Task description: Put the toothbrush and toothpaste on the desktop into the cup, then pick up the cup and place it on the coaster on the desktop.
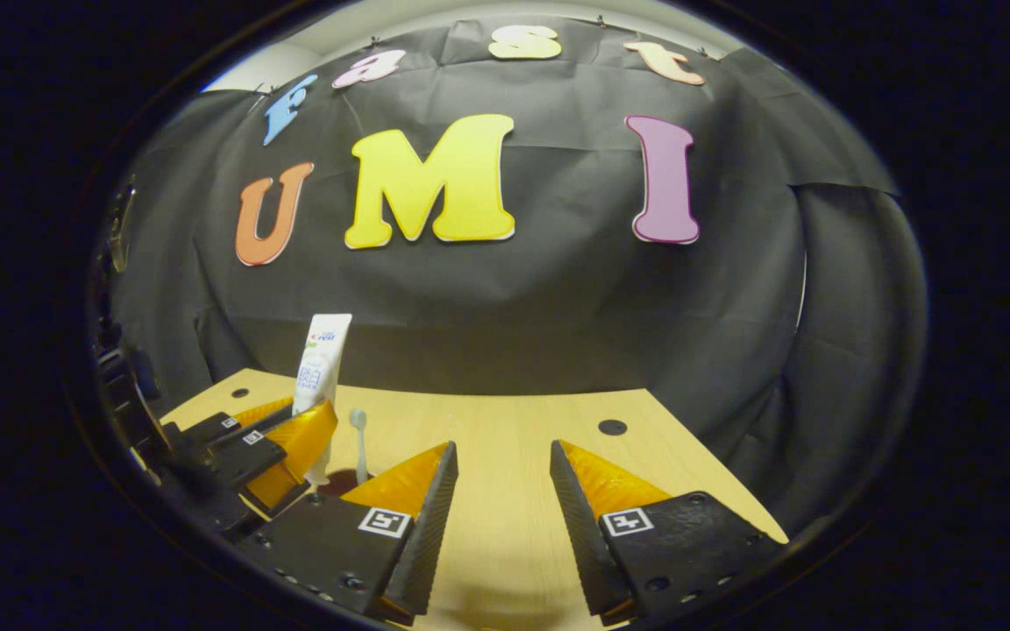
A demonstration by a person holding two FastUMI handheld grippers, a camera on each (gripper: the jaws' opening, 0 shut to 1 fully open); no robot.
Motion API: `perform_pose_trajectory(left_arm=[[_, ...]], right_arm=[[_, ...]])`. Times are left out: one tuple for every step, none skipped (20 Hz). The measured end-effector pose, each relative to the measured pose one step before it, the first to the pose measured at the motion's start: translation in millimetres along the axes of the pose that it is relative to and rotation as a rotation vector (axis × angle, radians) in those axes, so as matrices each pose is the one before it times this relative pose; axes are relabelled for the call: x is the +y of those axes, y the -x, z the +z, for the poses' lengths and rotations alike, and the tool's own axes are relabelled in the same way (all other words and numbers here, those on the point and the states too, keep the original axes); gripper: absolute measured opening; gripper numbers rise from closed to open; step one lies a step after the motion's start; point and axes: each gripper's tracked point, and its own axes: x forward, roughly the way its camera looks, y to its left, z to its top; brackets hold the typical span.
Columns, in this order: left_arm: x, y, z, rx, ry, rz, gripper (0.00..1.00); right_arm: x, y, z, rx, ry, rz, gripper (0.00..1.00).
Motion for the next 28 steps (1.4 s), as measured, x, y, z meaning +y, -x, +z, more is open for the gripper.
perform_pose_trajectory(left_arm=[[-1.99,-1.20,-4.95,0.00126,-0.01038,-0.00588,0.29],[-0.30,-2.45,-4.86,0.00211,-0.00670,-0.00828,0.29],[-1.21,-0.82,-7.13,0.01238,-0.00360,-0.00477,0.36],[-0.33,-1.36,-8.64,0.01758,-0.00498,-0.00018,0.29],[0.80,1.59,-5.40,0.01242,-0.00351,0.00189,0.31],[0.88,1.07,-5.41,0.01558,-0.00023,0.00743,0.31],[-1.80,2.62,-6.56,0.01815,0.00245,-0.00845,0.34],[0.33,2.17,-3.68,-0.00067,-0.00162,0.00894,0.36],[2.95,2.24,1.74,-0.00764,-0.00156,0.01206,0.46],[-0.08,2.11,-3.93,0.00472,0.00862,-0.00133,0.47],[-2.27,0.94,-3.15,0.01562,0.00928,-0.00693,0.54],[-1.47,3.10,-6.30,0.03156,0.00440,-0.00817,0.59],[0.21,2.95,-3.20,0.02290,0.00138,0.00008,0.69],[0.38,2.96,-1.81,0.01410,0.00686,-0.00057,0.74],[1.01,6.34,-0.43,0.00206,0.01470,-0.00097,0.78],[2.55,4.82,4.05,-0.00818,0.00470,0.00387,0.80],[2.38,3.44,5.16,-0.00945,0.00036,0.00392,0.90],[1.35,2.55,4.21,-0.01040,-0.00120,0.00021,0.93],[0.63,2.62,5.24,-0.00983,-0.00309,-0.00127,0.96],[1.03,2.78,4.75,-0.00875,-0.00644,-0.00220,0.96],[1.35,3.23,5.08,-0.00586,-0.00528,-0.00090,0.96],[1.56,3.01,3.88,-0.00538,-0.00041,-0.00069,0.96],[1.61,3.64,5.12,-0.00317,0.00283,0.00161,0.97],[3.29,5.15,5.60,-0.00073,0.00096,0.00444,0.97],[4.03,6.03,3.50,0.00094,0.00130,0.00913,0.98],[5.04,7.35,3.64,0.00272,0.00145,0.00949,0.98],[5.96,7.46,3.74,0.00353,-0.00022,0.01358,0.98],[7.53,7.66,2.68,0.00621,0.00028,0.01598,0.98]], right_arm=[[-1.78,-0.46,-5.07,0.01218,-0.00349,-0.00349,0.64],[-1.93,0.34,-3.93,0.00868,-0.00118,-0.00442,0.64],[-0.78,-0.17,-2.96,0.00544,-0.00126,-0.00264,0.64],[-0.44,0.58,-1.85,0.00350,-0.00340,-0.00079,0.64],[1.06,-0.37,-0.55,-0.00142,-0.00141,0.00194,0.64],[0.16,0.17,-0.67,-0.00350,0.00144,-0.00241,0.64],[2.05,-0.03,0.45,-0.00286,-0.00029,0.00500,0.64],[1.51,0.35,-1.07,-0.00149,0.00013,0.00073,0.64],[1.39,0.13,-1.22,0.00014,-0.00275,0.00220,0.64],[1.52,0.09,-1.84,0.00446,-0.00240,0.00103,0.65],[1.70,-0.48,-1.62,0.00592,-0.00357,0.00058,0.65],[1.98,-0.19,-0.47,0.00258,-0.00335,0.00223,0.65],[2.35,1.60,1.36,-0.00149,-0.00221,0.00179,0.65],[2.73,1.22,1.27,-0.00205,-0.00013,0.00226,0.67],[3.20,0.36,1.05,-0.00064,0.00320,0.00234,0.67],[3.16,1.31,0.90,-0.00055,0.00274,0.00446,0.67],[2.81,1.49,1.57,-0.00159,0.00119,0.00246,0.67],[2.98,0.83,0.90,0.00031,-0.00032,0.00352,0.67],[2.98,1.59,1.11,0.00051,-0.00061,0.00178,0.69],[1.62,1.75,0.64,-0.00099,-0.00001,-0.00096,0.70],[1.82,2.06,2.85,-0.00213,-0.00081,-0.00304,0.71],[2.16,2.71,1.83,-0.00287,-0.00356,0.00069,0.71],[3.69,2.04,2.39,0.00142,-0.00338,0.00159,0.71],[3.42,1.64,0.11,0.00389,-0.00246,0.00180,0.71],[4.08,2.59,1.17,0.00660,0.00103,0.00240,0.72],[4.09,1.93,0.19,0.00688,0.00411,0.00218,0.74],[3.75,2.32,0.87,0.00974,0.00611,-0.00065,0.75],[3.63,1.29,-0.32,0.00898,0.00427,-0.00348,0.78]])
